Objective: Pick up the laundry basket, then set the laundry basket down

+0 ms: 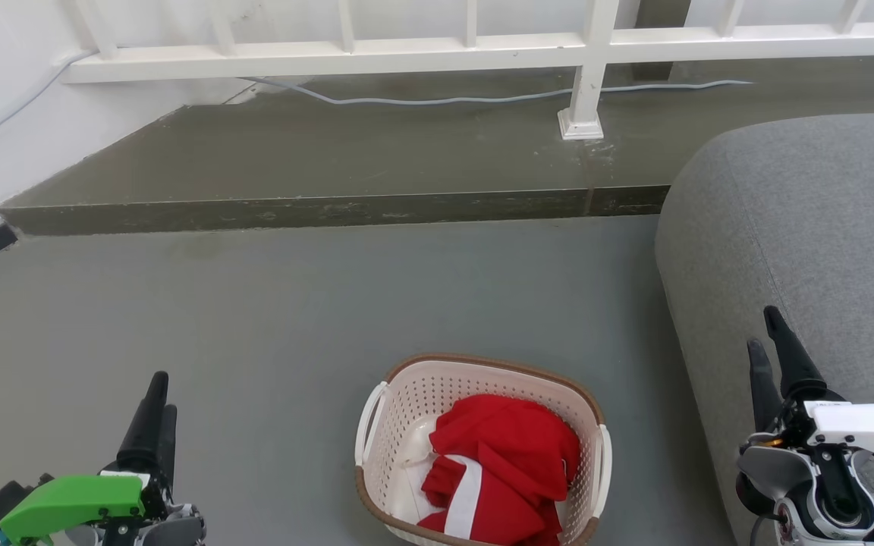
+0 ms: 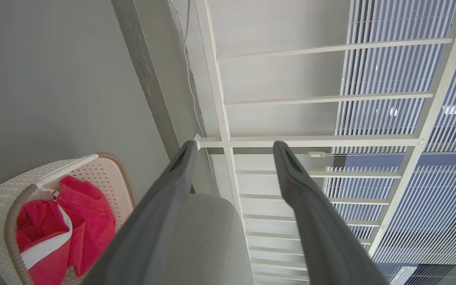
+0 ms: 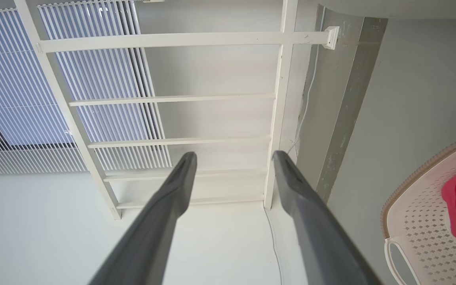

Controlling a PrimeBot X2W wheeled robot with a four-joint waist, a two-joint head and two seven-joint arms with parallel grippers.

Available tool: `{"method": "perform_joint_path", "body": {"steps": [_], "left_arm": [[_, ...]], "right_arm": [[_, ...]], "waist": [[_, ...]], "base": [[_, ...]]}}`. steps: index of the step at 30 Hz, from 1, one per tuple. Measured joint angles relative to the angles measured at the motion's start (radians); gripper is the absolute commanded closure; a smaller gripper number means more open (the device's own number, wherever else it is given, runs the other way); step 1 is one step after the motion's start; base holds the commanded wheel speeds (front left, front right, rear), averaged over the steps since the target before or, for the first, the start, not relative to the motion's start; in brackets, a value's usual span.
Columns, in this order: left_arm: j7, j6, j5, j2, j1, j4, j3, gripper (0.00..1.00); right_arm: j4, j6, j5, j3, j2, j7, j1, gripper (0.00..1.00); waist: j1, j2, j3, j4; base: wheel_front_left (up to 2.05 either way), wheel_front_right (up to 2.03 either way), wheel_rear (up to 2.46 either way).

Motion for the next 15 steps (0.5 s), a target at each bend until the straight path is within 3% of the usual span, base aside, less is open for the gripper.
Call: {"method": "perform_joint_path", "body": {"steps": [15], "left_arm": [[-0.069, 0.0, 0.138, 0.045, -0.002, -0.064, -0.072, 0.0]], "right_arm": [[-0.032, 0.0, -0.1, 0.069, -0.017, -0.057, -0.012, 0.0]], "waist": [[0.0, 0.0, 0.004, -0.006]], "base": [[0.0, 0.0, 0.0]]}}
